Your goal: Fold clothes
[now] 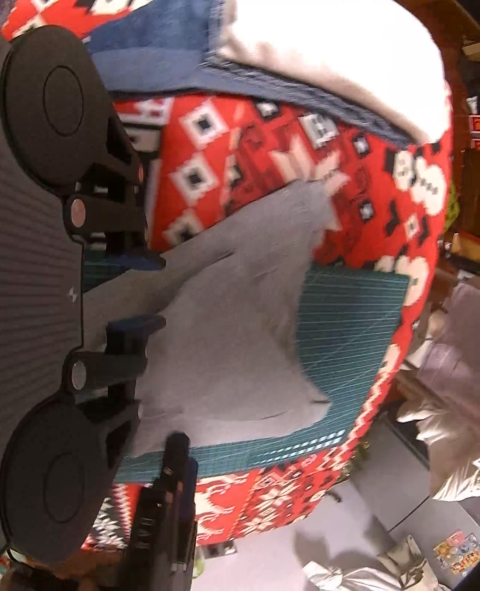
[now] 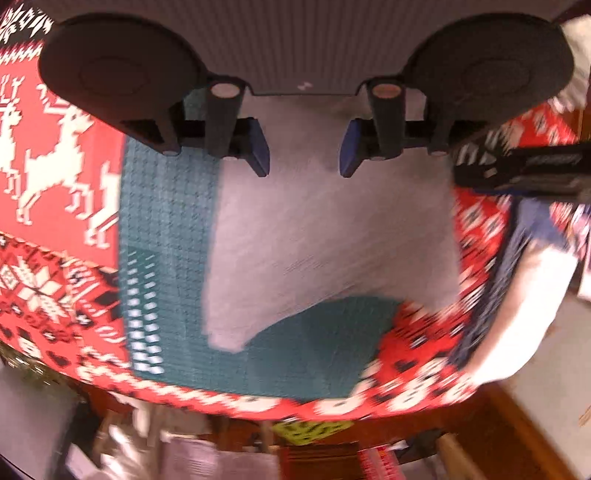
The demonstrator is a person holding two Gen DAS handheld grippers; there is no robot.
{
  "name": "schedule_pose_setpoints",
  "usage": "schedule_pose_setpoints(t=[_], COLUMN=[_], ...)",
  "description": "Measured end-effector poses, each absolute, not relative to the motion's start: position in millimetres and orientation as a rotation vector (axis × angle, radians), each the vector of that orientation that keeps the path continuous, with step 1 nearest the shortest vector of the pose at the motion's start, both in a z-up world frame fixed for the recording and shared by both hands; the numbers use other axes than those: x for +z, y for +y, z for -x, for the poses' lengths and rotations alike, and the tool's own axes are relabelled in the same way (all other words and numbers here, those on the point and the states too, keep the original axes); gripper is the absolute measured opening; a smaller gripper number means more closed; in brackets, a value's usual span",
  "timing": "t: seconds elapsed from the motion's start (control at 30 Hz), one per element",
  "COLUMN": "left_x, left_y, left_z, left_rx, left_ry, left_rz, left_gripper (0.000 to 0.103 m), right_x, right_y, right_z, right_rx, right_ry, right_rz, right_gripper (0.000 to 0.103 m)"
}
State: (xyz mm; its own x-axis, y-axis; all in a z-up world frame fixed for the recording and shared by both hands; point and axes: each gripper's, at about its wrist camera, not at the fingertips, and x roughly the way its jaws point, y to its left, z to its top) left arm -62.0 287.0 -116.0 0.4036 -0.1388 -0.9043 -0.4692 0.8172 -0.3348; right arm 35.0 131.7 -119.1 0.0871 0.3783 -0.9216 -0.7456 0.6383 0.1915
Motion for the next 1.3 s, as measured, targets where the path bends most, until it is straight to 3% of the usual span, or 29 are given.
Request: schedule_pose_setpoints(t=[0.07, 0.4, 0.77, 0.87, 1.3], left_x=[-118.6, -117.1, -116.3, -116.8, -114.5], left_y=[282.9, 280.2, 283.5, 284.0, 287.7], left_z=[69.1, 103.3, 129.8, 134.8, 135.4], left_rx=[0.22, 0.244, 0.272, 0.282, 0.285], left_ry=[1.168, 1.193, 1.174, 1.171, 1.159], left_rz=[0.626, 0.652, 0.702, 0.712, 0.726], left_gripper=[0.02, 0.02, 0.02, 0.02, 0.02], right_x=[-119.0, -140.3, -155.9, -154.8, -150.6], right_y=[135.1, 177.9, 179.8, 179.9, 178.5], right_z=[-14.7, 48.8, 47.5, 44.3, 50.9], right_rx=[0.932, 1.087, 1.061, 1.061, 1.116], right_ry=[1.222, 1.18, 1.129, 1.137, 1.202], right_rz=[0.399, 0.565, 0.647, 0.632, 0.615], right_gripper=[0.017, 0.016, 0.015, 0.005, 0.007])
